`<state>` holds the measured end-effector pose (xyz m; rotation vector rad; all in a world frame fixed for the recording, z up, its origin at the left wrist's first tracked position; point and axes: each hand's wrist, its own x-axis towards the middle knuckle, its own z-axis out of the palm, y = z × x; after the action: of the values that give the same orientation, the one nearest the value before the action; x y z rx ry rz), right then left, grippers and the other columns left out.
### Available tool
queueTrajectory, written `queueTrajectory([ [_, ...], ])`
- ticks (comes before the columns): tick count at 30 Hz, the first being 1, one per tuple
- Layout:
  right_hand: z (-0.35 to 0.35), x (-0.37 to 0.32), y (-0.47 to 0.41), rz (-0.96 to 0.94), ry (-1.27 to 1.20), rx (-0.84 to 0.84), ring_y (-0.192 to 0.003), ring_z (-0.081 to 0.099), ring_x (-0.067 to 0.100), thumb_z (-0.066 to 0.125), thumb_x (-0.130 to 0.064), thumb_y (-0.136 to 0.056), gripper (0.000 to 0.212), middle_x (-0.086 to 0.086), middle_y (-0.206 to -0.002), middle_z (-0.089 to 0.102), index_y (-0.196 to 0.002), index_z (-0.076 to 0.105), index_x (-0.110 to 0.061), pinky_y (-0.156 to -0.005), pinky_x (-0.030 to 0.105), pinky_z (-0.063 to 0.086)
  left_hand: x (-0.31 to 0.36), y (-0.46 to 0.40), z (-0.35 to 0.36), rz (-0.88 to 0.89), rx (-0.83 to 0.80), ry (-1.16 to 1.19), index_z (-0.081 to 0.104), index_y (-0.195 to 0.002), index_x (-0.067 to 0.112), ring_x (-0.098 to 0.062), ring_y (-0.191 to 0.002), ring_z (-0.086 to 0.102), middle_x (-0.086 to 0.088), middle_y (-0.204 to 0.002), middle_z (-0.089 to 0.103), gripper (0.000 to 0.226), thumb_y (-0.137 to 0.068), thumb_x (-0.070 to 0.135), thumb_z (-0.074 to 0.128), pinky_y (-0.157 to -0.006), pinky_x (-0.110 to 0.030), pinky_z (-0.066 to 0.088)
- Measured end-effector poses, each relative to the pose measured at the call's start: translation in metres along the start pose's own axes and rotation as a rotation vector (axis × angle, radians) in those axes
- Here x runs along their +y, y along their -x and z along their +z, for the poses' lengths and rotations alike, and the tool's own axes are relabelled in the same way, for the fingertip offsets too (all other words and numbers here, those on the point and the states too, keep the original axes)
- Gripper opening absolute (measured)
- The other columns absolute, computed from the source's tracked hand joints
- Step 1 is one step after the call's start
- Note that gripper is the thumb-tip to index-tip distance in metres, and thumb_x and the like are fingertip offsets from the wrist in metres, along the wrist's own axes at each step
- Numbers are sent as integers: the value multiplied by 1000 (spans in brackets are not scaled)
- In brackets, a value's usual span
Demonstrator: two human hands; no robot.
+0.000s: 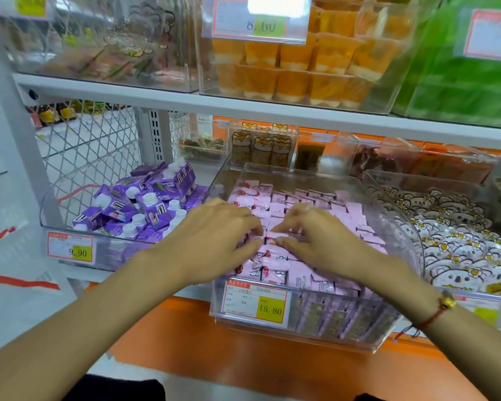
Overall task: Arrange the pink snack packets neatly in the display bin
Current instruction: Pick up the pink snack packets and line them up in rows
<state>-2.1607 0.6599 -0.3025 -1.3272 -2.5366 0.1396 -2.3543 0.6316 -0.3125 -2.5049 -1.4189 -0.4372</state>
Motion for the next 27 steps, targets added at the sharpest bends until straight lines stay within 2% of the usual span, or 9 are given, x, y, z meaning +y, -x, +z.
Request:
queueTrajectory([
  [4, 4, 14, 5, 20, -179, -97, -92, 53, 10, 49, -19, -97, 33, -3, -111, 56, -129, 57, -18, -80, 18, 38, 1, -1, 3, 7, 35, 39, 57, -120, 29, -13, -101, 55, 12, -111, 63, 31, -95, 42, 44, -77, -26, 25],
  [8, 1, 20, 13, 103, -413, 38, -82, 59, 2, 47, -10, -97, 30, -7, -100, 63, -123, 58, -17, -78, 16, 48, 5, -5, 9, 29, -32, 26, 49, -131, 33, -8, -112, 49, 17, -127, 55, 38, -99, 41, 32, -78, -25, 23],
  [10, 1, 22, 15, 121, -367, 118, -82, 62, 7, 49, -11, -96, 27, -7, -98, 64, -117, 63, -20, -82, 24, 50, 6, -7, 12, 55, -85, -1, 48, -133, 35, -6, -115, 46, 19, -131, 51, 40, -100, 40, 27, -80, -24, 20],
  [13, -2, 24, 15, 157, -315, 184, -94, 60, 10, 50, -12, -95, 25, -5, -108, 66, -112, 66, -22, -87, 32, 50, 4, -12, 11, 73, -158, -10, 49, -133, 38, -7, -115, 43, 20, -133, 49, 40, -101, 39, 25, -91, -27, 27],
  [16, 0, 26, 17, 146, -282, 206, -99, 58, 9, 52, -22, -95, 22, -5, -110, 65, -112, 65, -23, -90, 35, 48, 5, -14, 8, 57, -194, 44, 51, -131, 38, -7, -116, 44, 20, -132, 50, 37, -101, 38, 29, -90, -27, 26],
  [18, 1, 26, 21, 90, -276, 171, -105, 55, 7, 51, -34, -94, 26, -6, -117, 62, -118, 61, -28, -93, 33, 46, 4, -15, 6, 0, -143, 137, 53, -129, 37, -8, -113, 49, 20, -129, 52, 33, -100, 35, 35, -84, -27, 30],
  [22, 11, 28, 30, -27, -181, -99, -128, 36, 6, 29, -62, -89, 49, -8, -141, 42, -134, 42, -48, -108, 32, 33, -4, -26, 4, -108, 15, 213, 54, -124, 36, -7, -110, 51, 16, -127, 54, 30, -97, 28, 46, -75, -28, 42],
  [24, 14, 31, 30, -45, -71, -151, -136, 26, 6, 18, -70, -85, 55, -8, -149, 34, -135, 35, -55, -111, 31, 26, -5, -38, 7, -102, 7, 194, 54, -126, 35, -7, -115, 47, 15, -128, 54, 30, -97, 30, 47, -75, -25, 36],
  [27, 11, 31, 24, -71, -17, -156, -132, 30, 8, 16, -73, -83, 59, -10, -144, 38, -134, 38, -54, -105, 27, 28, -3, -49, 17, -80, -77, 162, 55, -127, 34, -12, -116, 47, 11, -125, 57, 31, -97, 38, 45, -80, -28, 39],
])
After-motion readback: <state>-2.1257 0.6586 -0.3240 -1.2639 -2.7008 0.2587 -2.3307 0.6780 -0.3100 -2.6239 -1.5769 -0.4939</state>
